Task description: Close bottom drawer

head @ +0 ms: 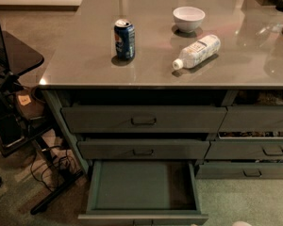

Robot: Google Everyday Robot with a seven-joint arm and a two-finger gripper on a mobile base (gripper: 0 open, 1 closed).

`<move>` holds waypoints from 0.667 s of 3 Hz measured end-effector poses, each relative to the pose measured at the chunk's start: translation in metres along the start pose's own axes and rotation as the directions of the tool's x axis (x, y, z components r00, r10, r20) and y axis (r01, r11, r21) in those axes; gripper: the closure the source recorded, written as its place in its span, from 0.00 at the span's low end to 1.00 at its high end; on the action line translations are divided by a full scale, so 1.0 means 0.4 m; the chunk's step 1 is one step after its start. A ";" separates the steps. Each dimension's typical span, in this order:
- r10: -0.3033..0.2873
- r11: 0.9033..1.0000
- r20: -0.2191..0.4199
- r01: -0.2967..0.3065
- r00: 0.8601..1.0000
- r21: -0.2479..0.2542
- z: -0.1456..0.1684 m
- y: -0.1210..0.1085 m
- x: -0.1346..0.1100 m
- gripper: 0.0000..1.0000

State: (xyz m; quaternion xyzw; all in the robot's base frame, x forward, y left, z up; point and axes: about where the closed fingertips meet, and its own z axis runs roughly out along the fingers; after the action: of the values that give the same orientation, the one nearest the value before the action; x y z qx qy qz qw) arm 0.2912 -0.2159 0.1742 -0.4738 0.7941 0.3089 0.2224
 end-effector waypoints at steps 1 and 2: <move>-0.086 0.996 0.024 0.085 0.996 0.031 -0.019 -0.054 -0.097 0.00; -0.087 0.996 0.024 0.086 0.996 0.031 -0.020 -0.051 -0.096 0.00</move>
Offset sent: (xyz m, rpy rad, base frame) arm 0.1367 0.0460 0.0980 -0.0071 -0.2365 0.0906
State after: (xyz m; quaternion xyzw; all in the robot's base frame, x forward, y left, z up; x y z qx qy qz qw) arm 0.3264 -0.2051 0.1990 -0.5001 0.7746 0.2930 0.2529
